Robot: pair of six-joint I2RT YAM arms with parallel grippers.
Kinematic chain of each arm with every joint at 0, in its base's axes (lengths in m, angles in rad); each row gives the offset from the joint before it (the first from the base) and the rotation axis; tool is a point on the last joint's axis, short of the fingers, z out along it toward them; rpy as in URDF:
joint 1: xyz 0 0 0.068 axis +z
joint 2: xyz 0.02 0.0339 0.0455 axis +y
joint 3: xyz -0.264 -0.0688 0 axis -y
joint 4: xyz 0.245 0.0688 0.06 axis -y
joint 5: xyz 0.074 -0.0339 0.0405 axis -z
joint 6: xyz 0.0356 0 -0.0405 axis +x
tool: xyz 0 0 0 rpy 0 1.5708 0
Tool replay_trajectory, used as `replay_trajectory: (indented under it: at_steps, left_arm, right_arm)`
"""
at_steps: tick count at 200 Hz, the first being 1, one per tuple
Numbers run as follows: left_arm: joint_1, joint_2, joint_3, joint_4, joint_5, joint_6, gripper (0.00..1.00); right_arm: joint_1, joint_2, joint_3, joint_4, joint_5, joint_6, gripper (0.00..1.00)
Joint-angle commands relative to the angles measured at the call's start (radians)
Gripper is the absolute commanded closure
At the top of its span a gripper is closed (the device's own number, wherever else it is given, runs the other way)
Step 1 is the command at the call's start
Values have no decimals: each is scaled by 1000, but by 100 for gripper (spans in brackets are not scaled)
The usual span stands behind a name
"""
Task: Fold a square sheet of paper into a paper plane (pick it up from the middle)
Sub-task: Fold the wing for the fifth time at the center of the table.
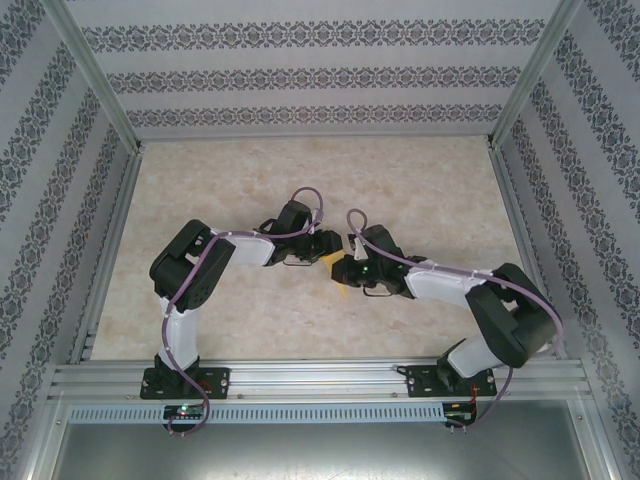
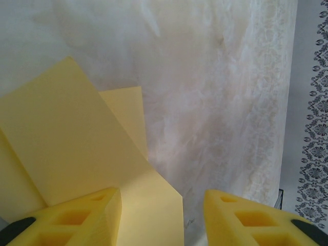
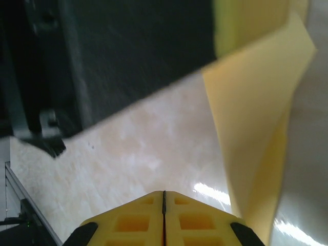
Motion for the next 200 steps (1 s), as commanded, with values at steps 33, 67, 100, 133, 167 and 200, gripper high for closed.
replay_trajectory:
  at_steps: [33, 67, 100, 133, 167, 200]
  left_arm:
    - [8, 31, -25, -109, -34, 2, 52]
    - [9, 23, -21, -111, -44, 5, 52]
    - [9, -24, -44, -27, -12, -5, 51]
    - [9, -132, -22, -45, -18, 20, 49]
    - [9, -168, -11, -37, -23, 9, 48]
    - [-1, -103, 30, -10, 3, -18, 48]
  right_arm:
    - [-27, 104, -18, 68, 37, 26, 93]
    - [-30, 118, -93, 107, 14, 52, 93]
    - [-39, 186, -131, 218, -56, 91, 94]
    - [-44, 175, -149, 226, -49, 96, 95]
    - [-51, 156, -152, 207, -43, 81, 95]
    - [-50, 167, -160, 234, -46, 91, 95]
